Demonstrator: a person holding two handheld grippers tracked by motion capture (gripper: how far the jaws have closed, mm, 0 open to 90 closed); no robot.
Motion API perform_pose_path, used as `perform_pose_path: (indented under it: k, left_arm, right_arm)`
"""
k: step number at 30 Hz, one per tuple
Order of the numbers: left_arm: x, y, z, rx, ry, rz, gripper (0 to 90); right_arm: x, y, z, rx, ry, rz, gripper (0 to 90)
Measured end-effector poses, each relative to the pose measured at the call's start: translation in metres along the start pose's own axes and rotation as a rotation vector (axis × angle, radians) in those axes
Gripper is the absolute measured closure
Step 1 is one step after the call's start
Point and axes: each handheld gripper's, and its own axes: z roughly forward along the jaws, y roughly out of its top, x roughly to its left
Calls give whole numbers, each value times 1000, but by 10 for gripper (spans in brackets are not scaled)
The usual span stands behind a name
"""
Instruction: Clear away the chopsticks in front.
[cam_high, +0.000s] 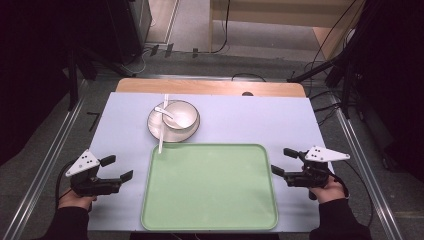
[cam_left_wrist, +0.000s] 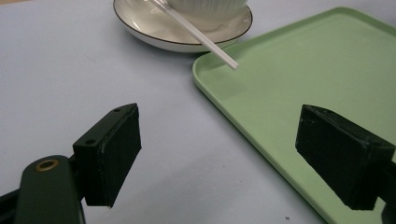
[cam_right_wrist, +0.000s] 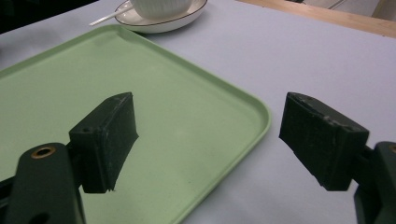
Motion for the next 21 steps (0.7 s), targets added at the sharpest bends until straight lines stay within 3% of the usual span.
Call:
perform_pose_path:
  k: [12, 17, 21]
  left_arm:
    - [1, -1, -1, -4, -18, 2, 162]
    - [2, -3, -1, 9, -2, 3, 161]
    - [3, -2, 1, 17, 21, -20, 164]
  right_arm:
    - [0, 1, 1, 7, 6, -10, 195]
    - [1, 2, 2, 8, 7, -14, 195]
    - [0, 2, 3, 7, 11, -16, 195]
